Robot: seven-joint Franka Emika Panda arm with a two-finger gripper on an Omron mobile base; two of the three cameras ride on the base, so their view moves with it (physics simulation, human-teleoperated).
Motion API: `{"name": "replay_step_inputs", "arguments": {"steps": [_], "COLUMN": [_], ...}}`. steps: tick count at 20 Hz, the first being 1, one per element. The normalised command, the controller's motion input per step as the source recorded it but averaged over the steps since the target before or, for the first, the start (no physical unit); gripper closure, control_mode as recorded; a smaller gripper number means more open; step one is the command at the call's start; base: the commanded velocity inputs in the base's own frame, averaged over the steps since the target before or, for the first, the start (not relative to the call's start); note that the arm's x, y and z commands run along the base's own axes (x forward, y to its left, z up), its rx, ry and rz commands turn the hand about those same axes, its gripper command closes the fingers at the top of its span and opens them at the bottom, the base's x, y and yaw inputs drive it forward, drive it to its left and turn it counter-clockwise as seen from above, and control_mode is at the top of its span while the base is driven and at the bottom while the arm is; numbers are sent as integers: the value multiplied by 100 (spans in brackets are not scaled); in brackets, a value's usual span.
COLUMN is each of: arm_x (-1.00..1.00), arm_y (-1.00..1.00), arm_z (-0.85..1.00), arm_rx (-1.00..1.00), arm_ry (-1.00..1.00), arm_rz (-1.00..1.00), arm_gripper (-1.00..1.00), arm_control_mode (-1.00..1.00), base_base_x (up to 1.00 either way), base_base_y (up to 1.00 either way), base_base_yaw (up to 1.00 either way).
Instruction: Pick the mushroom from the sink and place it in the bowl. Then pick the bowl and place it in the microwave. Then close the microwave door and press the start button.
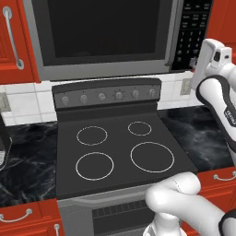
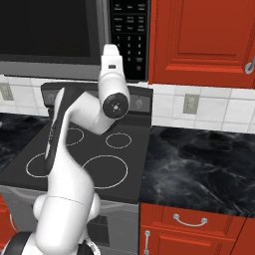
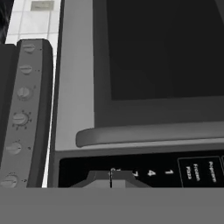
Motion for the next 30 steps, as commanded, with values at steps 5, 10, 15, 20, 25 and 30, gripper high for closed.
{"name": "replay_step_inputs", "arguments": {"steps": [5,10,15,20,25,30], "arm_x": [20,8,11,11,5,9], "arm_y": [2,4,0,0,0,0], "arm_z": [-16,-13,-2,0,0,0], "arm_rx": [0,0,0,0,0,0], "arm_ry": [0,0,0,0,0,0], "arm_rz": [0,0,0,-1,-1,0], "arm_gripper": [100,100,100,100,100,100], "arm_control_mode": [-100,-100,-100,-100,-100,-100], "base_base_x": [0,0,0,0,0,0], "base_base_y": [0,0,0,0,0,0], "base_base_yaw": [0,0,0,0,0,0]}}
